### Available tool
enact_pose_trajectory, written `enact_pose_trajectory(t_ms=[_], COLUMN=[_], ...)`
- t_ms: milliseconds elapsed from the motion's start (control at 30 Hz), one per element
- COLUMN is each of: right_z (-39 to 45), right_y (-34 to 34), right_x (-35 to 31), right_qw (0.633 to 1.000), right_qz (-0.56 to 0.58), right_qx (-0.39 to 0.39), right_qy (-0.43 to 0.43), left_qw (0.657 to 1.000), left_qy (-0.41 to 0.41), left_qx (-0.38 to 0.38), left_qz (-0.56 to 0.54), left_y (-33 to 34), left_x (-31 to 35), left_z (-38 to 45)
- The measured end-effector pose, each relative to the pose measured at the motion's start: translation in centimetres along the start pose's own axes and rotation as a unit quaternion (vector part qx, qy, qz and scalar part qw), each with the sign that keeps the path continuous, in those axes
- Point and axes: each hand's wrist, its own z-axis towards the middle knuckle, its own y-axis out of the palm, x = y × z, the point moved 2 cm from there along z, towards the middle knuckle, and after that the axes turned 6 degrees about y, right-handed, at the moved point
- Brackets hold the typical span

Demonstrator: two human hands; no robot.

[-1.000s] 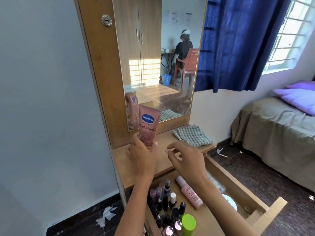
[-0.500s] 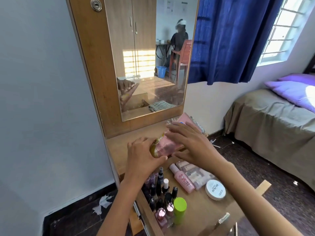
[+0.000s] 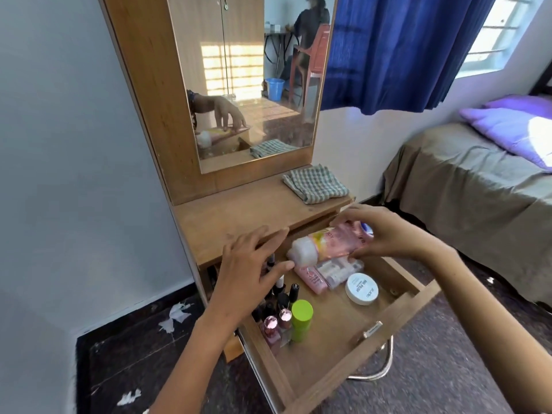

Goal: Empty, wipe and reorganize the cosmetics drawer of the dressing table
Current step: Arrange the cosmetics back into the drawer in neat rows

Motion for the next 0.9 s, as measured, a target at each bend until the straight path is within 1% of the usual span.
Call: enact_pose_trajectory(t_ms=[100, 200, 300, 500, 633, 733, 900], right_z=[-0.7, -1.1, -1.3, -1.0, -0.4, -0.1, -0.2], right_y=[-0.1, 0.3, 0.8, 2.3, 4.0, 5.2, 7.9], right_x=[1.9, 3.1, 3.4, 2.9, 2.1, 1.3, 1.0], right_qw=[0.996, 0.987, 0.974, 0.944, 0.929, 0.923, 0.932], right_qz=[0.048, 0.058, 0.068, 0.043, 0.019, 0.022, 0.041], right_qx=[-0.067, -0.144, -0.21, -0.323, -0.366, -0.381, -0.355], right_qy=[0.027, 0.048, 0.048, 0.046, 0.056, 0.052, 0.054], left_qw=[0.995, 0.98, 0.967, 0.962, 0.96, 0.958, 0.955], left_qy=[0.043, 0.102, 0.108, 0.088, 0.084, 0.079, 0.079], left_qx=[-0.082, -0.167, -0.224, -0.252, -0.261, -0.267, -0.274], left_qz=[-0.022, -0.045, -0.054, -0.051, -0.059, -0.067, -0.077], left_y=[0.6, 1.4, 2.1, 1.8, 1.8, 1.7, 1.7], left_x=[-0.3, 0.1, 0.3, 0.5, 0.7, 0.7, 0.6], left_z=[-0.9, -1.6, -2.1, -1.9, -1.9, -1.9, -1.9])
